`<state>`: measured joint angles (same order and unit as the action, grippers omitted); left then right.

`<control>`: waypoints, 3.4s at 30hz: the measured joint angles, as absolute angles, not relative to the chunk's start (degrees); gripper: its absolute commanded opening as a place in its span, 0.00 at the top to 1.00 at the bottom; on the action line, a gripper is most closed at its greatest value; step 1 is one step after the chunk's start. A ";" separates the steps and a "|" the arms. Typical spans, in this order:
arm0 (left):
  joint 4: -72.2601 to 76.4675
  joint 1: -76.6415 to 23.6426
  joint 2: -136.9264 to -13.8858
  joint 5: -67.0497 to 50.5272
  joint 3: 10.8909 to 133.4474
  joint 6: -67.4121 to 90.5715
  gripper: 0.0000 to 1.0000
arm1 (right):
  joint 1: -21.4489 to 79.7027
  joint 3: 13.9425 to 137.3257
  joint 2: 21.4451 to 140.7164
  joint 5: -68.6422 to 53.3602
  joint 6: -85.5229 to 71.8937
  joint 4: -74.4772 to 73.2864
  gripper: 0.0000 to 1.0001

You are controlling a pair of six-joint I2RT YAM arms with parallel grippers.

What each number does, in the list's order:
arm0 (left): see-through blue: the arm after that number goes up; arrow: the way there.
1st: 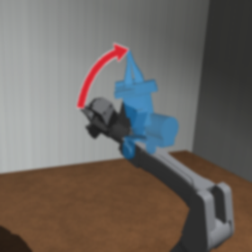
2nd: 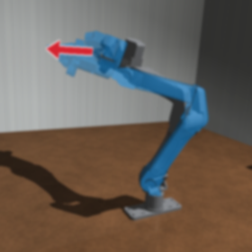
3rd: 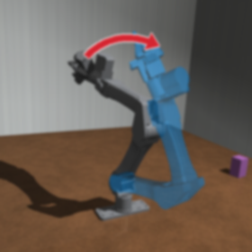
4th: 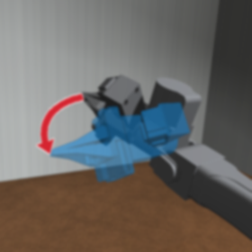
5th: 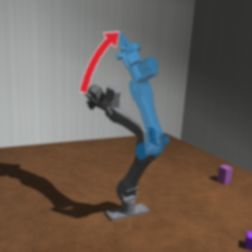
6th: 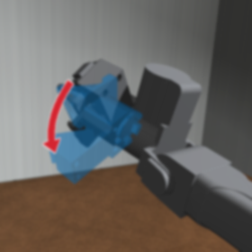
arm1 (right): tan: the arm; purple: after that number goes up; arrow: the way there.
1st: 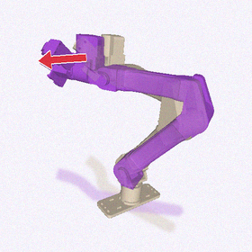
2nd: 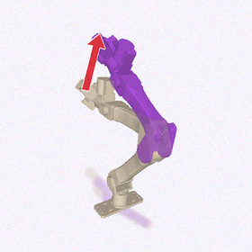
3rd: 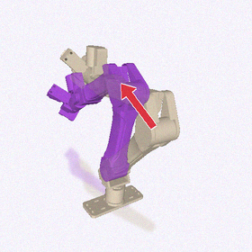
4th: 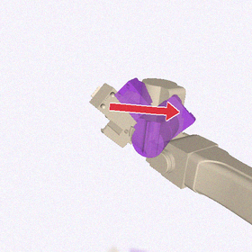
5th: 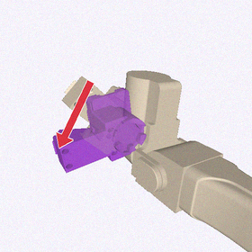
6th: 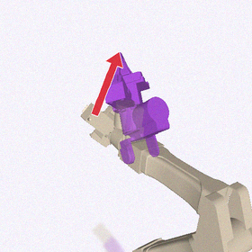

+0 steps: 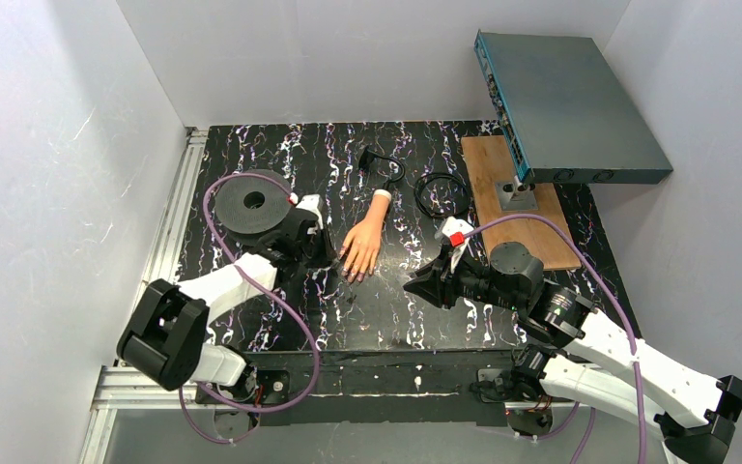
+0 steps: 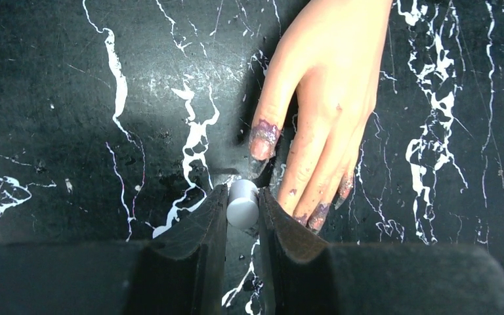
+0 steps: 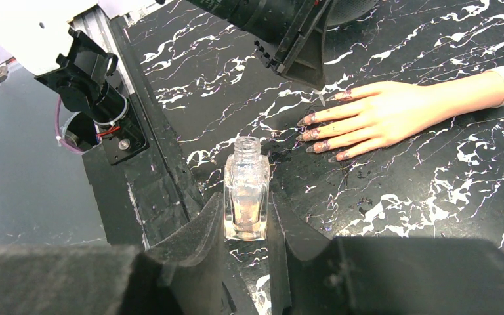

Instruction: Paint the nails

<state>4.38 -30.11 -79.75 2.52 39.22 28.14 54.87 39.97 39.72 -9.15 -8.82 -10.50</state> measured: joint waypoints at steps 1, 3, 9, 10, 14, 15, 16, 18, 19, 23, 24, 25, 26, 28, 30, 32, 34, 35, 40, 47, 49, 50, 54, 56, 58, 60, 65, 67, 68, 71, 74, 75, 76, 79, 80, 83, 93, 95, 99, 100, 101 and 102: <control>4.25 -30.11 -78.98 2.50 38.85 28.16 1.00 | 54.87 39.97 39.72 -9.15 -8.82 -10.50 0.99; 4.01 -30.11 -77.08 2.50 38.17 28.18 1.00 | 54.87 39.97 39.72 -9.15 -8.84 -10.50 0.99; 3.25 -30.11 -72.77 2.74 38.02 28.14 1.00 | 54.87 39.97 40.12 -9.28 -8.88 -10.50 0.99; 2.98 -30.11 -72.53 2.85 38.13 28.14 1.00 | 54.87 39.97 40.29 -9.37 -8.88 -10.50 0.99; 2.59 -30.11 -72.99 3.44 39.38 28.10 1.00 | 54.87 39.97 41.08 -9.56 -9.06 -10.50 0.99; 2.66 -30.11 -73.34 3.51 39.72 28.10 1.00 | 54.87 39.97 41.15 -9.56 -9.08 -10.50 0.99; 2.74 -30.11 -73.87 3.57 40.18 28.10 1.00 | 54.87 39.97 41.19 -9.56 -9.08 -10.50 0.99; 3.25 -30.11 -75.33 3.60 40.91 28.12 1.00 | 54.87 39.97 41.23 -9.56 -9.08 -10.50 0.99; 3.66 -30.11 -76.23 3.60 41.19 28.12 1.00 | 54.87 39.97 41.25 -9.58 -9.08 -10.50 0.99; 4.47 -30.11 -80.20 3.55 42.17 28.12 1.00 | 54.87 39.97 41.25 -9.56 -9.08 -10.50 0.99; 4.71 -30.11 -81.10 3.53 42.30 28.12 1.00 | 54.87 39.97 41.25 -9.54 -9.06 -10.50 0.99; 4.73 -30.11 -81.87 3.46 42.39 28.12 1.00 | 54.87 39.97 41.25 -9.54 -9.06 -10.50 0.99; 4.73 -30.11 -82.11 3.33 42.39 28.14 1.00 | 54.87 39.97 41.25 -9.54 -9.08 -10.50 0.99; 5.15 -30.11 -82.11 2.94 42.37 28.14 1.00 | 54.87 39.97 41.63 -9.58 -9.08 -10.50 0.99; 5.43 -30.11 -81.95 2.48 42.17 28.16 1.00 | 54.87 39.97 42.59 -9.58 -9.06 -10.50 0.99; 5.61 -30.11 -81.14 2.31 41.28 28.21 1.00 | 54.87 39.97 42.59 -9.61 -9.10 -10.50 0.99; 5.56 -30.11 -80.44 2.24 40.60 28.32 1.00 | 54.87 39.97 42.59 -9.65 -9.21 -10.48 0.99; 5.67 -30.11 -80.29 2.15 40.36 28.34 1.00 | 54.87 39.97 42.59 -9.80 -9.30 -10.48 0.99; 5.74 -30.11 -79.29 1.80 38.83 28.60 1.00 | 54.87 39.97 42.46 -10.24 -9.80 -10.46 0.99; 4.91 -30.11 -77.08 1.08 37.17 28.60 1.00 | 54.89 39.97 41.98 -10.50 -10.44 -10.11 0.99; 4.47 -30.11 -76.20 1.08 37.17 28.58 1.00 | 54.89 39.97 41.98 -10.59 -10.55 -10.09 0.99; 4.21 -30.11 -75.68 1.08 37.17 28.58 1.00 | 54.89 39.97 41.98 -10.61 -10.57 -10.09 0.99; 3.07 -30.11 -74.35 1.30 37.69 28.53 1.00 | 54.89 39.97 41.91 -10.61 -10.59 -9.98 0.99; 2.50 -30.11 -74.28 1.58 38.61 28.49 1.00 | 54.89 39.97 41.76 -10.61 -10.61 -9.89 0.99; 2.39 -30.11 -74.32 1.91 39.51 28.45 1.00 | 54.89 39.97 41.60 -10.61 -10.61 -9.72 0.99; 2.52 -30.11 -74.72 2.22 40.69 28.40 1.00 | 54.89 39.97 41.56 -10.61 -10.63 -9.37 0.99; 3.33 -30.11 -77.87 2.52 43.46 28.38 1.00 | 54.89 39.97 41.54 -10.61 -10.63 -9.17 0.99; 3.57 -30.11 -79.53 2.52 44.05 28.38 1.00 | 54.89 39.94 41.34 -10.59 -10.63 -9.21 0.99; 3.77 -30.11 -80.27 2.52 44.16 28.38 1.00 | 54.89 39.94 41.21 -10.59 -10.63 -9.23 0.99; 3.90 -30.11 -82.48 2.55 44.40 28.36 1.00 | 54.89 39.94 40.60 -10.57 -10.61 -9.19 0.99; 3.86 -30.11 -83.50 2.55 44.40 28.38 1.00 | 54.89 39.94 40.38 -10.55 -10.59 -9.19 0.99; 3.90 -30.11 -83.59 2.55 44.40 28.38 1.00 | 54.89 39.94 40.38 -10.55 -10.59 -9.23 0.99; 3.92 -30.11 -83.61 2.55 44.40 28.38 1.00 | 54.89 39.94 40.38 -10.52 -10.57 -9.23 0.99; 4.14 -30.11 -83.61 2.55 44.40 28.38 1.00 | 54.89 39.94 40.38 -10.44 -10.57 -9.21 0.99; 4.14 -30.11 -83.59 2.55 44.40 28.38 1.00 | 54.89 39.94 40.38 -10.44 -10.57 -9.21 0.99; 4.23 -30.11 -83.57 2.55 44.31 28.56 1.00 | 54.89 39.94 40.38 -10.46 -10.57 -9.21 0.99; 4.21 -30.11 -81.36 2.50 42.17 28.99 1.00 | 54.89 39.94 40.38 -10.46 -10.59 -9.21 0.99; 4.21 -30.11 -80.75 2.48 41.58 29.19 1.00 | 54.89 39.94 40.38 -10.48 -10.59 -9.21 0.99; 4.12 -30.13 -79.70 2.31 40.34 29.47 1.00 | 54.89 39.94 40.34 -10.50 -10.59 -9.21 0.99; 4.10 -30.15 -79.33 2.26 40.05 29.63 1.00 | 54.89 39.94 40.32 -10.50 -10.59 -9.21 0.99; 3.99 -30.17 -78.87 2.17 39.75 29.67 1.00 | 54.89 39.94 40.27 -10.50 -10.59 -9.21 0.99; 3.81 -30.17 -78.43 2.09 39.62 29.71 1.00 | 54.89 39.94 40.21 -10.52 -10.59 -9.23 0.99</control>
<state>3.81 -30.17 -78.43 2.09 39.62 29.71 54.89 39.94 40.21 -10.52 -10.59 -9.23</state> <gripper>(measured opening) 0.186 0.309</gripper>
